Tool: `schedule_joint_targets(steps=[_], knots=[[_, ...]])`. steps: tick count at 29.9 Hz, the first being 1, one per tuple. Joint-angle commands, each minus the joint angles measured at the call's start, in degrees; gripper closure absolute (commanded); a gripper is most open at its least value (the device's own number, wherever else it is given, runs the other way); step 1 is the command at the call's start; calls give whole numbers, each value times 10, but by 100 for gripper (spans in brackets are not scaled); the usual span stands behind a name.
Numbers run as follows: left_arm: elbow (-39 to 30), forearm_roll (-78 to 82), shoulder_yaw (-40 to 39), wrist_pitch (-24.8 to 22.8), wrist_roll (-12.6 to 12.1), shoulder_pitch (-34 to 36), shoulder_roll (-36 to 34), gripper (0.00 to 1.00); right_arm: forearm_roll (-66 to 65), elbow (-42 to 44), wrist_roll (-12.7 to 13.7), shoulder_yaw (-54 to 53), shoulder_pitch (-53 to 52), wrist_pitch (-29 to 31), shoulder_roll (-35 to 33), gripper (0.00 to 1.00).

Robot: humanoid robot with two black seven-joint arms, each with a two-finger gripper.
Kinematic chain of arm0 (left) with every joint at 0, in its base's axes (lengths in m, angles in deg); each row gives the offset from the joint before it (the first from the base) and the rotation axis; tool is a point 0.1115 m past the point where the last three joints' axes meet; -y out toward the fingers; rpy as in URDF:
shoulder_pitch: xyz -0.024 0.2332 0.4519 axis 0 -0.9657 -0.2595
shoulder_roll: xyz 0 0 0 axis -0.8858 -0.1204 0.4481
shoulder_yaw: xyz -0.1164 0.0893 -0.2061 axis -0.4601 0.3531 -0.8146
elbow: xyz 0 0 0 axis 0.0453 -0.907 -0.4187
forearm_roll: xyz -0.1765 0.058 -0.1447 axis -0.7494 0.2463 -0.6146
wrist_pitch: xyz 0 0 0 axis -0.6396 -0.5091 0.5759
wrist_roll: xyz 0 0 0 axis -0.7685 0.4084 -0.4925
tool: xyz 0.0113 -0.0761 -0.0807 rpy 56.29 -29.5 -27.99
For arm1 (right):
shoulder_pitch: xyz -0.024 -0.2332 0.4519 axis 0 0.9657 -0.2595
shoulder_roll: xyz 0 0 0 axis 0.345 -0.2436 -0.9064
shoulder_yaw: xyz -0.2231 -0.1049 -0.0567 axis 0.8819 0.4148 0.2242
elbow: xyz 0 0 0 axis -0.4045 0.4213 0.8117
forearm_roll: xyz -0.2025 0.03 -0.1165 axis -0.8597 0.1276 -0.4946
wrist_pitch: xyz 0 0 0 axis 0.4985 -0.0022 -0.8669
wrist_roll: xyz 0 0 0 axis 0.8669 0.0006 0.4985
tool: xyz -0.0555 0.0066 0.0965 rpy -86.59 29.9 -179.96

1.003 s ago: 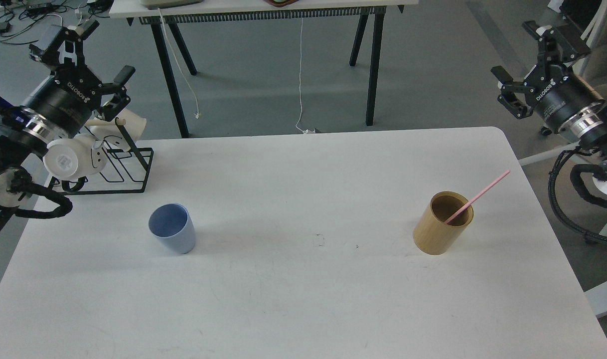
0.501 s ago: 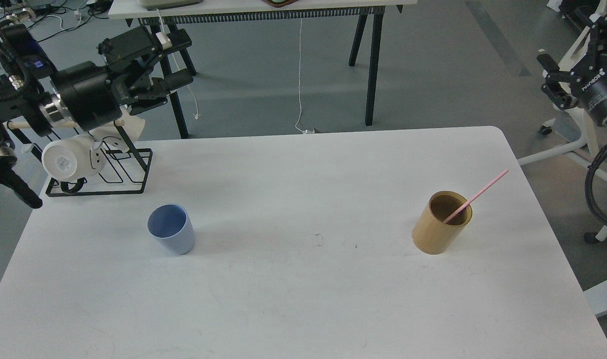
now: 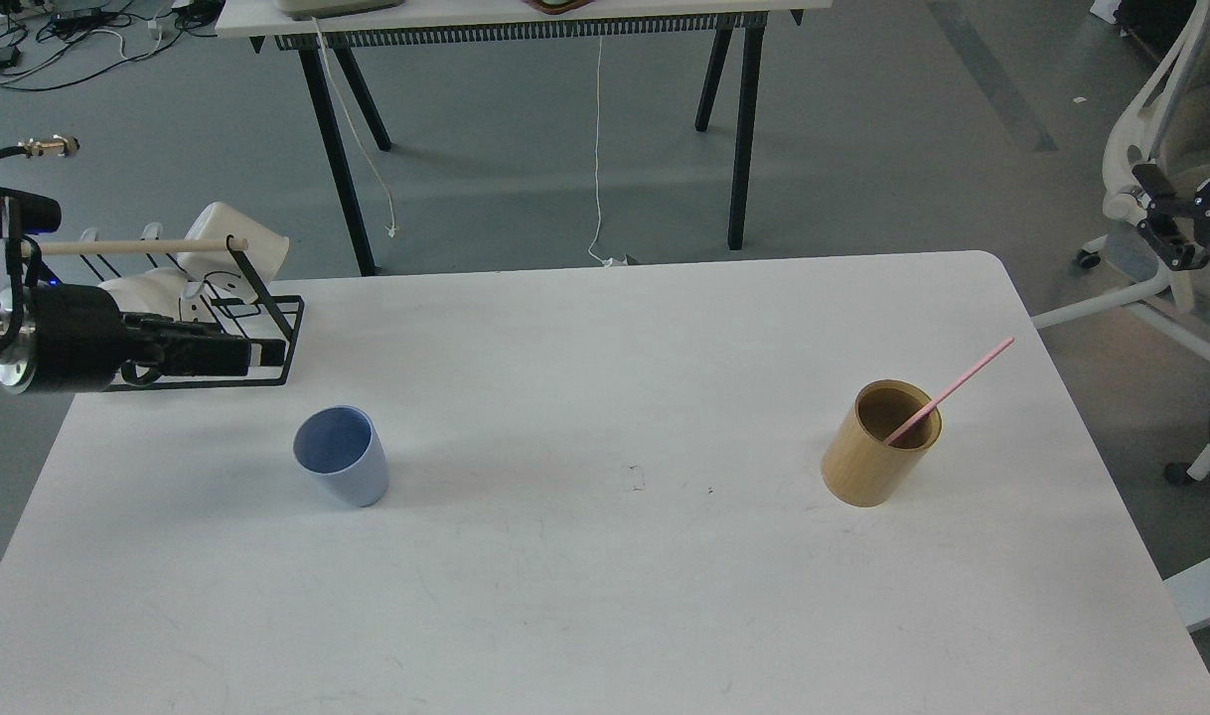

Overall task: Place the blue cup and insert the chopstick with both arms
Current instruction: 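Raise the left gripper and swing it toward the blue cup, then lower the left gripper and grasp the blue cup's rim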

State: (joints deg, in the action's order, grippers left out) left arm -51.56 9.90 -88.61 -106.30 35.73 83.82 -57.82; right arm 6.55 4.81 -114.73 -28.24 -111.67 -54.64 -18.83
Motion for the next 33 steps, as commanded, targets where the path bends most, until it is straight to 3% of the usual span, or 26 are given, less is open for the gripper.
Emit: schedule_joint_targets(steps=[1,14,23,26,30,33], knots=[[31,16,30,0,0,0,21,0,0,0,0,-1,0,0,0,2],[158,26,41,0,0,-30,140,0,0,3,0,-1,4,0,-8,2],[169,33,40,0,0,-41,166,3,0,7,0,-1,5,0,-13,2],[170,33,40,12,0,-51,167,10,1,8,0,-1,5,0,-14,2],[179,33,40,32,0,-58,174,31,4,9,0,-1,5,0,-15,2],[184,33,41,34,0,-63,178,38,8,9,0,-1,11,0,-18,2]])
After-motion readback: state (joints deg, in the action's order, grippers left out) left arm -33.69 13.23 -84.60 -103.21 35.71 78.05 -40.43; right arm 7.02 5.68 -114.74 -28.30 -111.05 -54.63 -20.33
